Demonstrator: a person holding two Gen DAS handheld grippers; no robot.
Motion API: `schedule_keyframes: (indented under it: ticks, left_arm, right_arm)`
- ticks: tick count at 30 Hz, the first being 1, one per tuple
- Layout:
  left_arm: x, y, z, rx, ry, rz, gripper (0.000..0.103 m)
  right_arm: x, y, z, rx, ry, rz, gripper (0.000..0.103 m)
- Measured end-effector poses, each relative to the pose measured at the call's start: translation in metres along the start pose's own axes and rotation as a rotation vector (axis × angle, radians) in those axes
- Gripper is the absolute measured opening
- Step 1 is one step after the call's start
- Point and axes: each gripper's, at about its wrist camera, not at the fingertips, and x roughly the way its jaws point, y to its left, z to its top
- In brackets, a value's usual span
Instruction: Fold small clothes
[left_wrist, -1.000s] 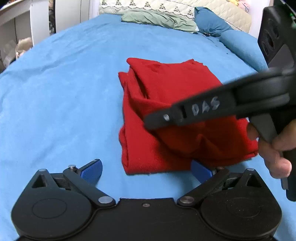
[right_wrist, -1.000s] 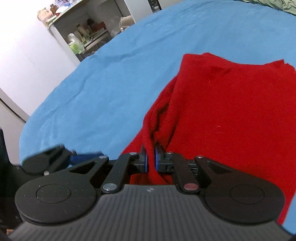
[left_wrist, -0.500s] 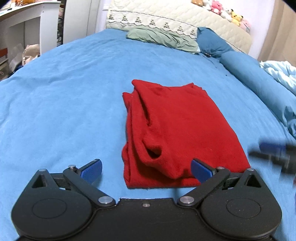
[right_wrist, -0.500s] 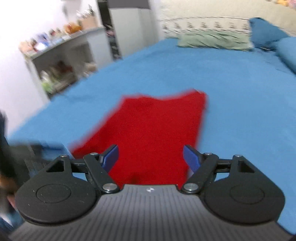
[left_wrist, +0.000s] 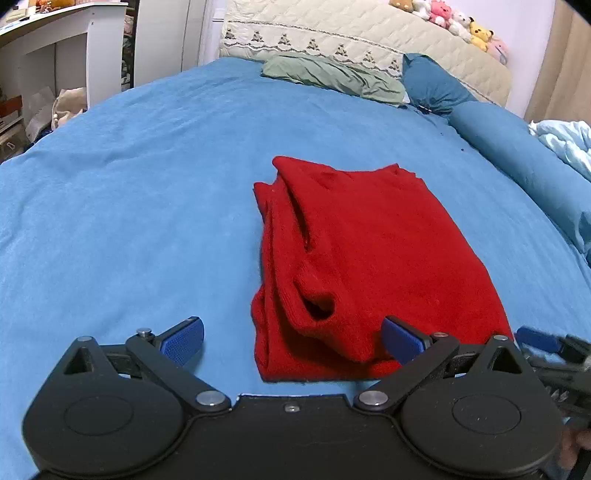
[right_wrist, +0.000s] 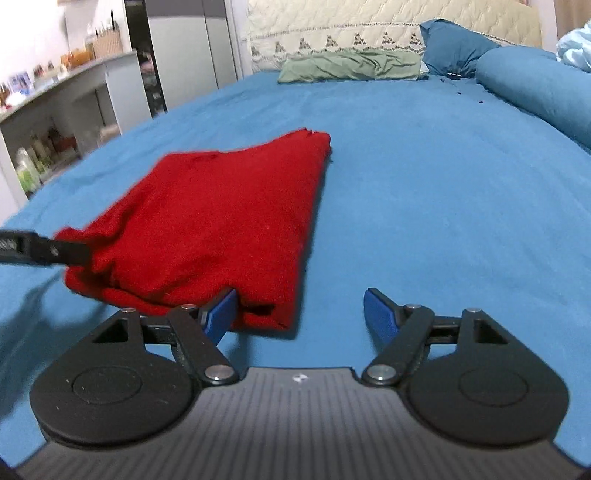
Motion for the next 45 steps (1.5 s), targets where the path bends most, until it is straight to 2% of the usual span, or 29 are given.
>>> schedule_keyframes:
  ticks: [2, 9, 20, 24, 25, 27, 28, 31, 35, 38, 42, 43, 44, 45]
  left_arm:
    - [0.001, 0.001, 0.001, -0.011, -0.010, 0.001, 0.103]
    - [0.006, 0.010, 0.007, -0.069, -0.022, -0.008, 0.103]
    - [0.008, 0.011, 0.008, -0.050, -0.024, -0.002, 0.103]
    - [0.005, 0.021, 0.012, -0.054, -0.041, 0.028, 0.103]
    - [0.005, 0.026, 0.011, -0.049, -0.037, 0.044, 0.103]
    - [0.015, 0.033, 0.005, -0.025, 0.027, 0.108, 0.102]
    - [0.021, 0.037, 0.000, -0.018, 0.064, 0.108, 0.102]
    - [0.023, 0.036, -0.003, 0.005, 0.063, 0.111, 0.102]
    - [0.015, 0.034, -0.002, -0.008, 0.083, 0.125, 0.101]
    - [-0.008, 0.028, 0.011, -0.012, 0.033, 0.102, 0.100]
    - [-0.023, 0.010, 0.046, 0.049, -0.050, 0.027, 0.103]
    - [-0.017, 0.005, 0.058, 0.066, -0.048, -0.010, 0.103]
    - [-0.008, 0.004, 0.068, 0.072, -0.020, -0.055, 0.103]
    - [0.005, 0.003, 0.077, 0.071, 0.014, -0.090, 0.103]
  right_arm:
    - [0.007, 0.003, -0.004, -0.020, 0.023, -0.020, 0.090]
    - [0.006, 0.003, -0.012, -0.045, 0.008, -0.036, 0.091]
    - [0.011, 0.012, -0.015, -0.063, -0.006, -0.089, 0.092]
    - [0.008, 0.006, -0.002, -0.007, -0.020, -0.131, 0.087]
    - [0.002, 0.003, 0.000, 0.007, -0.039, -0.151, 0.087]
    - [-0.009, -0.005, 0.001, 0.028, -0.064, -0.184, 0.087]
    - [-0.010, -0.008, -0.001, 0.036, -0.056, -0.187, 0.088]
    - [-0.001, -0.013, -0.012, 0.033, 0.001, -0.166, 0.088]
    - [-0.006, -0.016, -0.010, -0.001, 0.019, -0.147, 0.088]
    - [-0.021, -0.028, -0.002, -0.003, 0.057, -0.077, 0.090]
    - [-0.044, -0.053, 0.033, 0.061, 0.046, 0.079, 0.095]
    - [-0.043, -0.059, 0.046, 0.094, 0.053, 0.105, 0.096]
    - [-0.040, -0.063, 0.059, 0.131, 0.061, 0.138, 0.102]
    - [-0.034, -0.066, 0.071, 0.159, 0.078, 0.176, 0.103]
